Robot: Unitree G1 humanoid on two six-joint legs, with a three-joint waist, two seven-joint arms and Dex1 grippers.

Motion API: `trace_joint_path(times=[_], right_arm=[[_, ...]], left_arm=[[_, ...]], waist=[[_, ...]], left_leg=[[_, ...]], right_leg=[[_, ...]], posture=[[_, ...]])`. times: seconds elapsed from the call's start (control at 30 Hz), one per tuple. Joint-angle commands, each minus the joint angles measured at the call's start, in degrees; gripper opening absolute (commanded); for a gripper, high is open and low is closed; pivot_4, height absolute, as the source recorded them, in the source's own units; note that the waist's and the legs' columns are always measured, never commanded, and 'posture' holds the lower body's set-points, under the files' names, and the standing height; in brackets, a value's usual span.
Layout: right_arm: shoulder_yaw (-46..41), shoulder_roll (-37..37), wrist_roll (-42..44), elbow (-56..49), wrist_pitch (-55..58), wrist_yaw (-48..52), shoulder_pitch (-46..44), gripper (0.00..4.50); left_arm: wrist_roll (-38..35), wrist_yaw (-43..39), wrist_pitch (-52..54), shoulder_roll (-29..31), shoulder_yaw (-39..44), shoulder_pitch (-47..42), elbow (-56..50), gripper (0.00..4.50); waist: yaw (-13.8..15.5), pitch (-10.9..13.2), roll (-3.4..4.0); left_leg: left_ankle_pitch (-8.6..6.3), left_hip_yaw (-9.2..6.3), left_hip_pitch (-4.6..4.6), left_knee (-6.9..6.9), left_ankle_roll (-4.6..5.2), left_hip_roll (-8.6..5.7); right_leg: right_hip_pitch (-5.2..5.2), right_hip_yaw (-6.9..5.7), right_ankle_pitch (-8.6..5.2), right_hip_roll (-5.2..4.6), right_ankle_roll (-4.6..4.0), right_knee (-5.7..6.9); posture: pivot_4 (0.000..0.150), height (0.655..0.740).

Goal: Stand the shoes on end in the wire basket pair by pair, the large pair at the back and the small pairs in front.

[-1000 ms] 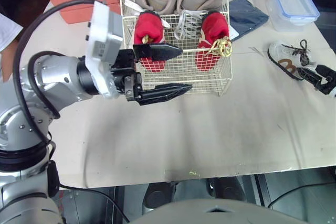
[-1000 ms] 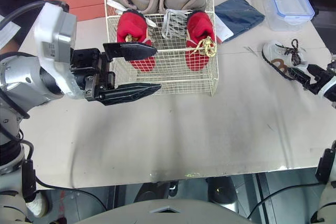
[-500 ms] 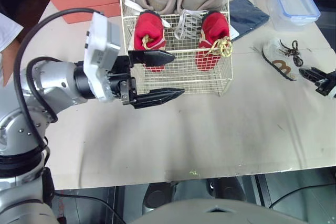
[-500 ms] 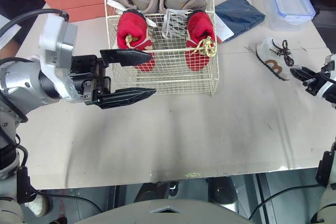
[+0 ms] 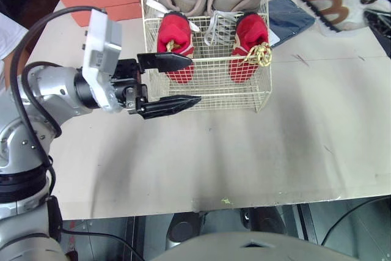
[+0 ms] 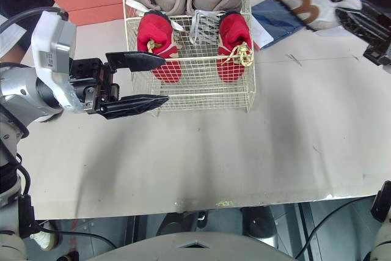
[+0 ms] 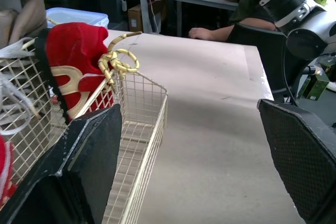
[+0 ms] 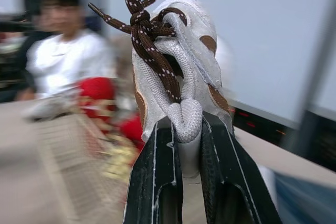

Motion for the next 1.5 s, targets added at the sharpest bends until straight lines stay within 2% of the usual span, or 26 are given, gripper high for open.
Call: trace_joint_path(times=[0.03,0.23,0.43,0.73,0.83,0.93,1.0,1.03,1.1,1.13,1.17,1.2,1.3,1.4,1.5], right_arm=[[4.81,-0.87,0.90,-6.29,0.39,3.25,-2.62,0.09],[14.13,-0.76,-5.90,-7.78,-5.92,11.63,-4.60,0.09],[23.43,3.12,-21.21,-6.20,-25.83,16.40,-9.10,0.09],[26.85,8.61,-29.34,-2.25,-43.36,15.96,-15.66,0.09],[27.19,10.01,-30.89,-0.71,-48.97,15.78,-17.50,0.09],[27.30,10.58,-31.86,0.77,-52.84,15.31,-18.81,0.00],[27.35,10.30,-32.61,1.41,-53.70,14.86,-18.94,0.80],[27.27,10.17,-32.89,1.69,-53.58,14.36,-18.83,1.05],[26.90,9.82,-32.47,1.63,-51.45,13.20,-18.01,1.96],[26.45,9.32,-32.30,1.43,-48.63,11.98,-17.08,2.57],[25.85,8.88,-31.69,1.00,-44.68,10.30,-15.93,2.91],[24.82,8.23,-29.37,-0.20,-37.69,7.76,-14.00,3.33],[21.97,6.32,-19.30,-5.52,-18.06,1.18,-8.09,4.50],[19.43,6.72,-8.36,-10.36,-2.71,-5.88,-5.22,4.50],[16.48,9.52,0.75,-12.28,6.74,-13.89,-5.80,4.50]], left_arm=[[0.83,-5.22,-2.26,2.88,4.14,0.20,0.85,4.50],[1.14,-8.74,-2.81,4.15,5.53,-0.79,3.21,4.50],[2.53,-6.88,-2.65,1.85,1.38,-3.30,2.06,4.50],[10.53,-3.84,-1.27,-0.63,-9.55,-7.16,2.40,4.50],[11.29,-3.25,-0.71,-2.31,-10.68,-8.71,3.79,4.50],[11.57,-4.39,-0.31,-2.91,-11.06,-8.95,3.92,3.70],[11.71,-4.95,-0.58,-3.32,-11.03,-8.91,3.84,2.73],[11.83,-4.95,-0.90,-3.69,-10.93,-9.00,3.91,2.39],[11.72,-4.70,-1.37,-4.67,-10.42,-9.02,4.02,1.47],[11.98,-4.65,-2.12,-5.28,-10.07,-8.91,4.02,0.97],[12.19,-4.42,-2.61,-5.80,-9.73,-8.79,4.00,0.73],[11.87,-3.74,-2.71,-6.60,-9.04,-8.68,4.03,0.59],[8.43,0.45,-1.95,-10.52,-5.18,-9.09,5.12,0.58],[9.58,3.11,-5.63,-14.63,-3.06,-10.42,6.47,0.58],[11.10,5.08,-8.41,-17.61,-3.01,-11.10,6.77,0.58]], waist=[[-0.18,0.01,-0.01],[0.15,0.02,-0.04],[0.00,0.04,-0.06],[-0.07,0.06,-0.12],[-0.07,0.06,-0.12],[-0.17,0.07,-0.12],[-0.21,0.07,-0.12],[-0.20,0.07,-0.12],[-0.13,0.07,-0.12],[-0.10,0.07,-0.12],[-0.09,0.07,-0.13],[-0.03,0.06,-0.13],[0.44,0.06,-0.16],[0.35,0.07,-0.16],[-0.11,0.06,-0.17]], left_leg=[[0.00,0.00,0.00,0.00,0.00,0.00],[0.00,-0.06,-0.02,0.00,0.01,-0.01],[0.00,-0.12,-0.02,0.00,-0.01,-0.02],[0.00,-0.13,-0.02,0.00,-0.02,-0.05],[0.00,-0.13,-0.02,0.00,-0.03,-0.06],[0.00,-0.16,-0.02,0.00,-0.03,-0.06],[0.01,-0.16,-0.03,0.00,-0.03,-0.06],[0.01,-0.16,-0.02,-0.01,-0.03,-0.05],[0.01,-0.18,-0.03,-0.01,-0.04,-0.05],[0.01,-0.18,-0.03,-0.01,-0.03,-0.05],[0.01,-0.18,-0.03,0.00,-0.03,-0.05],[0.01,-0.18,-0.03,0.00,-0.03,-0.05],[0.01,-0.28,-0.09,0.01,-0.03,-0.08],[0.01,-0.31,-0.12,0.03,-0.03,-0.12],[0.01,-0.29,-0.10,0.01,-0.03,-0.11]], right_leg=[[-0.01,-0.01,0.00,0.01,0.00,0.01],[0.00,-0.09,0.00,0.00,0.00,-0.03],[-0.01,-0.12,0.00,-0.02,0.00,-0.02],[-0.02,-0.12,0.00,-0.01,0.00,-0.04],[-0.02,-0.12,0.00,0.07,0.00,-0.03],[-0.02,-0.14,0.00,0.09,0.00,-0.03],[-0.03,-0.12,0.00,0.07,0.00,-0.03],[-0.03,-0.12,0.00,0.07,0.00,-0.03],[-0.04,-0.13,0.00,0.06,0.00,-0.03],[-0.03,-0.13,0.00,0.06,0.00,-0.03],[-0.03,-0.13,0.00,0.05,0.00,-0.03],[-0.03,-0.13,0.00,0.05,0.00,-0.03],[-0.02,-0.19,0.00,-0.06,0.00,-0.04],[-0.03,-0.19,0.00,-0.15,0.00,-0.03],[-0.05,-0.15,0.00,-0.12,0.00,0.00]], posture=[[0.150,0.7400],[0.150,0.7400],[0.150,0.7400],[0.150,0.7400],[0.150,0.7400],[0.150,0.7400],[0.150,0.7400],[0.150,0.7400],[0.150,0.7400],[0.150,0.7400],[0.150,0.7400],[0.150,0.7400],[0.150,0.7400],[0.150,0.7400],[0.150,0.7400]])
